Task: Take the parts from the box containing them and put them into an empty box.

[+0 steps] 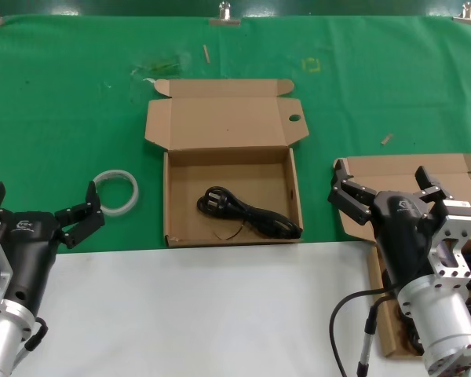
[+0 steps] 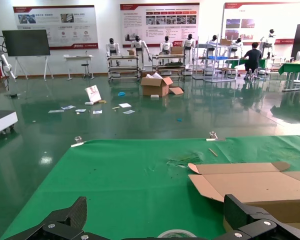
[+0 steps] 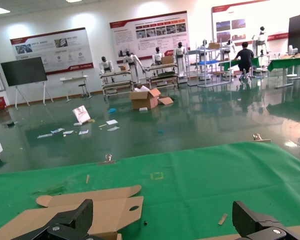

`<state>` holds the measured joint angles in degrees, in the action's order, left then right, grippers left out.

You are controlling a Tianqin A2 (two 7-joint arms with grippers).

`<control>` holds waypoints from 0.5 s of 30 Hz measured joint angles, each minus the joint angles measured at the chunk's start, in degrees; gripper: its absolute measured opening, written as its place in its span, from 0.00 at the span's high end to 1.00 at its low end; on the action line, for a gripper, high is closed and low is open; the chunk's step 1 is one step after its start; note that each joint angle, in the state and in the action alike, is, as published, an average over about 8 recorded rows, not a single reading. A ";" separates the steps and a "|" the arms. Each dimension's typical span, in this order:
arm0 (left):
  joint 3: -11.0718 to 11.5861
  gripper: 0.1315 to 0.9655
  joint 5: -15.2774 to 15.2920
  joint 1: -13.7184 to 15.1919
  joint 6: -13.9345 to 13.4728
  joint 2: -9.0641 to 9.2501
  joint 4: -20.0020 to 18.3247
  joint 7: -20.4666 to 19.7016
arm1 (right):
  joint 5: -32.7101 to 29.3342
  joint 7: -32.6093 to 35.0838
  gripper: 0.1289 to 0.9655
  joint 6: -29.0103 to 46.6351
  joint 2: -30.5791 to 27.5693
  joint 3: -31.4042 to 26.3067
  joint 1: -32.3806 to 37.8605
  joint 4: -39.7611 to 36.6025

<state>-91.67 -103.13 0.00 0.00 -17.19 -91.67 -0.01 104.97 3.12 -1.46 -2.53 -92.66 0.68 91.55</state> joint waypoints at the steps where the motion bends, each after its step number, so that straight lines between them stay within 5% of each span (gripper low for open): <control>1: 0.00 0.00 0.00 0.00 0.00 0.00 0.00 0.00 | 0.00 0.00 0.00 0.00 0.00 0.00 0.00 0.00; 15: 0.00 0.00 0.00 0.00 0.00 0.00 0.00 0.00 | 0.00 0.00 0.00 0.00 0.00 0.00 0.00 0.00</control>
<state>-91.67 -103.13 0.00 0.00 -17.19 -91.67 0.00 104.97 3.12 -1.46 -2.53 -92.66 0.68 91.55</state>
